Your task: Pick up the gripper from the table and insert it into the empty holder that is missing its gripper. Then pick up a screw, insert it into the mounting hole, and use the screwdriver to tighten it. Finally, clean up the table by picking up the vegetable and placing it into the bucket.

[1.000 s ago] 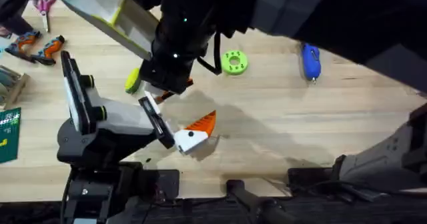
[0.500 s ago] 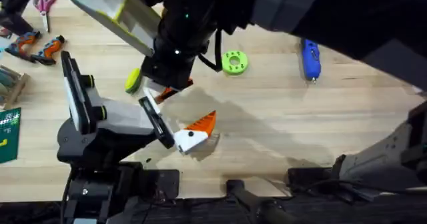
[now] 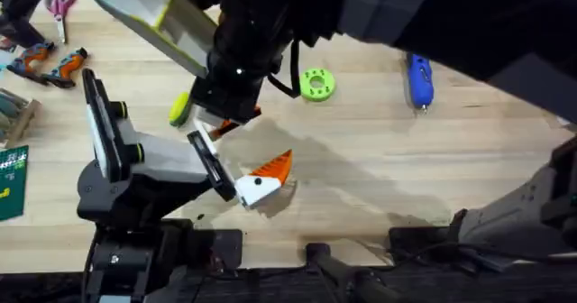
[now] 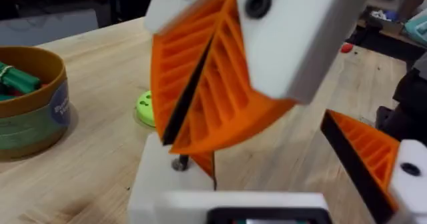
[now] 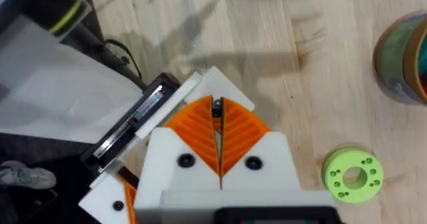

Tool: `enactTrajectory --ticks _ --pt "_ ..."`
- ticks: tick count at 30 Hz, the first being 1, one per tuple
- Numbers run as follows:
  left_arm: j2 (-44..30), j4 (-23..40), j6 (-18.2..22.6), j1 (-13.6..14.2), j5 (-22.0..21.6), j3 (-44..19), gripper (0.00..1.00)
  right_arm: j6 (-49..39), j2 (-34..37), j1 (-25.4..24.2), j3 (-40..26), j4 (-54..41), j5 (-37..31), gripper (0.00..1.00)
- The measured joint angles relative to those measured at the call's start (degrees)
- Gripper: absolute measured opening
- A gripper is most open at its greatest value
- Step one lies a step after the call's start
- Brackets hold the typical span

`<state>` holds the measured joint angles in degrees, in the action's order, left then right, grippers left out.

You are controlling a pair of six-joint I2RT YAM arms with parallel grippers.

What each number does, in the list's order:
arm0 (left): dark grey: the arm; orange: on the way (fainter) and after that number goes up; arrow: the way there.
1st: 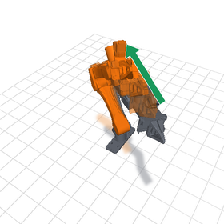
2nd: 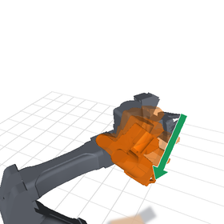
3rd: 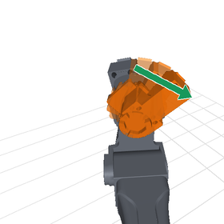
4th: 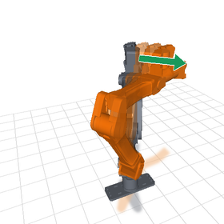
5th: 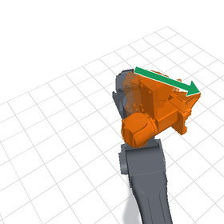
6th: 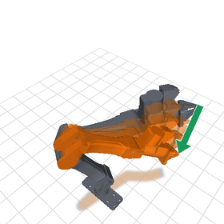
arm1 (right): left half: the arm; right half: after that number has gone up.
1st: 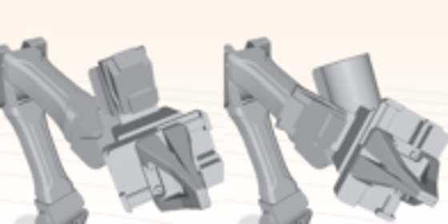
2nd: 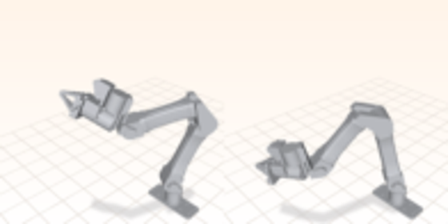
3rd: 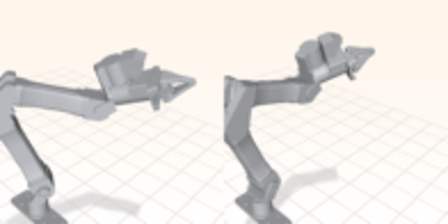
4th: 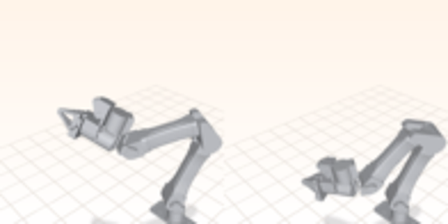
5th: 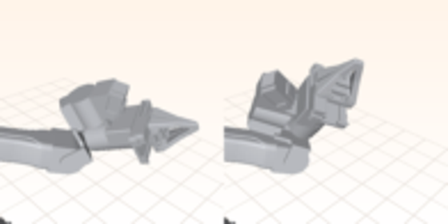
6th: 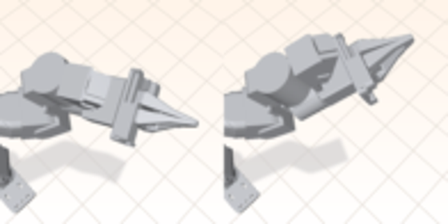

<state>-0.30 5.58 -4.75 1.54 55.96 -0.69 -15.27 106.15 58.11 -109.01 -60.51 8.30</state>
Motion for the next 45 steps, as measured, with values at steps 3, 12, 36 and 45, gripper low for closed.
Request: enactTrajectory --ticks 3,12,36,45 --pt "0.0 0.0 0.0 0.0 0.0 0.0 0.985 0.0 0.0 0.0 0.0 -1.0 0.1 0.006" --pt "0.0 0.0 0.0 0.0 0.0 0.0 0.985 0.0 0.0 0.0 0.0 -1.0 0.1 0.006" --pt "0.0 0.1 -0.1 0.0 0.7 0.0 0.985 0.0 1.9 0.0 0.0 -0.4 0.3 0.006" --pt "0.0 0.1 -0.1 0.0 0.7 0.0 0.985 0.0 1.9 0.0 -0.1 -0.4 0.4 0.019"
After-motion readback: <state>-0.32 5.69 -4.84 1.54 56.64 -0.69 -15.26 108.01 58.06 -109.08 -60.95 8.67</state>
